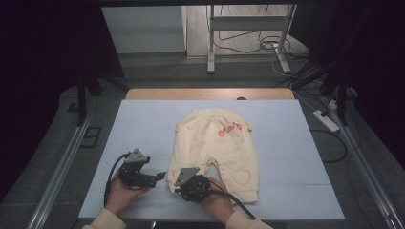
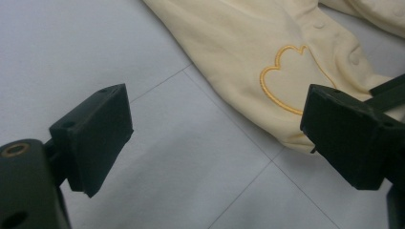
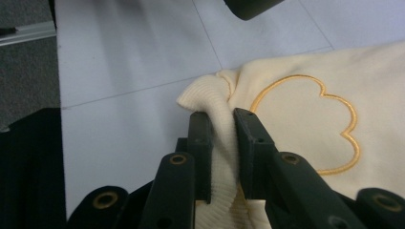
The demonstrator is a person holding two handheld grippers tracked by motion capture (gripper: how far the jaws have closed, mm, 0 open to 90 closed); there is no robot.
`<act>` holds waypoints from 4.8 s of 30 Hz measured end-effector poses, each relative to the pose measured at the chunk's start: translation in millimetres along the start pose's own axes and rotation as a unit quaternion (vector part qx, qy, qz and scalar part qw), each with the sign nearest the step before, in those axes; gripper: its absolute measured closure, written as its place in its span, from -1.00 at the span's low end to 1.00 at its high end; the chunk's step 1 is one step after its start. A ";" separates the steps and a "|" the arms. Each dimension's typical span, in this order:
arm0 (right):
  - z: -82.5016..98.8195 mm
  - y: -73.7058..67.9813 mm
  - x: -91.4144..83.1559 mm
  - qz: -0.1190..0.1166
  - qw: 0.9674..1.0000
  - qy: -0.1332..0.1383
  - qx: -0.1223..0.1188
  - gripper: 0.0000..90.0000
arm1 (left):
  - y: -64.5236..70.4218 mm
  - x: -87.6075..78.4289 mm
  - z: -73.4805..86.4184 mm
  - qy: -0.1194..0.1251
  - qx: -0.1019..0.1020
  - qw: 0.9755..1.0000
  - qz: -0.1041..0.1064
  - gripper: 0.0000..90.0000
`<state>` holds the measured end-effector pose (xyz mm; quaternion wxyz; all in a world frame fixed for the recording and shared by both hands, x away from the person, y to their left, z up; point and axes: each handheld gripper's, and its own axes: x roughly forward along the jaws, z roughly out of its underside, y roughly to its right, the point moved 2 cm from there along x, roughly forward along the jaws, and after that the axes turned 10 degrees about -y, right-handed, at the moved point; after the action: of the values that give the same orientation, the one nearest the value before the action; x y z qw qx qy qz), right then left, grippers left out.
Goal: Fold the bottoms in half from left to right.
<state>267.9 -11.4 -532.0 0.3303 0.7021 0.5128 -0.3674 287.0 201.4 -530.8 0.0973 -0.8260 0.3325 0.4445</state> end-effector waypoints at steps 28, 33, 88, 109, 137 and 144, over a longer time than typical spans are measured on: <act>2.6 1.5 -9.9 -0.020 1.000 0.017 0.012 0.74 | -17.7 22.6 -57.3 0.001 0.004 1.000 0.010 -0.66; 3.0 1.4 -9.1 -0.021 1.000 0.014 0.012 0.74 | -20.9 29.2 -71.1 -0.002 0.005 1.000 0.013 -0.66; 5.7 1.9 -7.6 -0.031 0.999 0.016 0.019 0.74 | -60.0 67.5 -143.5 -0.019 -0.008 1.000 0.012 -0.59; 5.6 1.0 -10.0 -0.027 0.999 0.012 0.015 0.73 | -69.9 94.9 -140.8 -0.047 -0.019 0.999 0.019 -0.59; 8.3 -0.1 -7.1 -0.031 0.999 0.011 0.015 0.74 | -69.9 107.8 -133.4 -0.065 -0.013 0.997 0.035 0.02; 8.7 -0.1 -6.9 -0.032 0.999 0.012 0.016 0.73 | -62.0 108.9 -135.1 -0.073 0.013 0.996 0.056 0.75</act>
<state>264.8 -21.9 -530.6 0.3009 0.6948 0.5334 -0.3770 458.7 136.5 -547.1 0.1071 -0.7701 0.3758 0.5042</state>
